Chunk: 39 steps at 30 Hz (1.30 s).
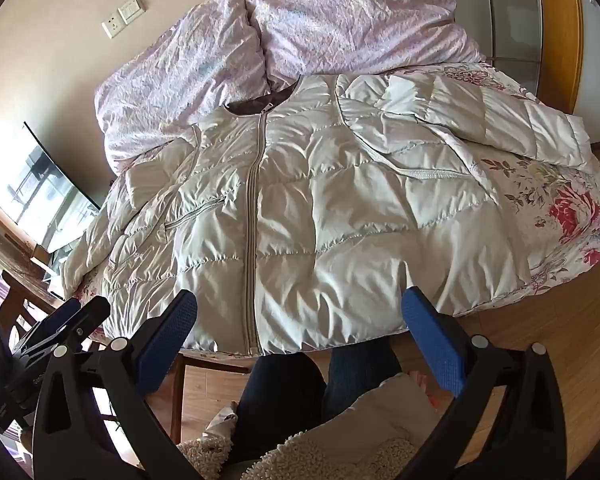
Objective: Fold large clothes
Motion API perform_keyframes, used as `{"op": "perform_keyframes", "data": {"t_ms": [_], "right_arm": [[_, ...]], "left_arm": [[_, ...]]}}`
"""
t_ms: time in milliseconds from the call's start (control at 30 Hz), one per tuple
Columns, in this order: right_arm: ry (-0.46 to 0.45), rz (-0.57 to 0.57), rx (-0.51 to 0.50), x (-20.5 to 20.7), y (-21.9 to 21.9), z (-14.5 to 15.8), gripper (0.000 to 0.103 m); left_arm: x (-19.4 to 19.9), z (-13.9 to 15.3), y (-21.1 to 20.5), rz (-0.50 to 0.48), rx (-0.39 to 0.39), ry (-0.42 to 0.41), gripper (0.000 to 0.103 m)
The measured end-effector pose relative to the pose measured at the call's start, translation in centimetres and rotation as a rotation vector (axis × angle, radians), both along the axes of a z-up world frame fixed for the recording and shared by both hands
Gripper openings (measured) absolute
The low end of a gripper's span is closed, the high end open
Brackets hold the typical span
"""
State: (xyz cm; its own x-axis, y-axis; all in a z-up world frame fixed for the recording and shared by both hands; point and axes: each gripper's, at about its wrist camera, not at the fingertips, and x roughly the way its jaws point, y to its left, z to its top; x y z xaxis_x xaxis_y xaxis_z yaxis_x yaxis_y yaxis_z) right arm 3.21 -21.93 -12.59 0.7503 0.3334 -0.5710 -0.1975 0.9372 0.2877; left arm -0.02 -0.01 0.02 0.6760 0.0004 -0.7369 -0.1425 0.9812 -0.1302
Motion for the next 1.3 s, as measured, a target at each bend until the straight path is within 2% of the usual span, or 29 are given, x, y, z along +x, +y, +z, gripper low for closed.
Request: {"op": "perform_keyframes", "data": {"t_ms": [1300], "right_arm": [[-0.002,-0.001,0.006,0.2,-0.3,0.63,0.102]], "left_arm": [[0.01,-0.01,0.03,0.002,0.005,0.002,0.101]]}}
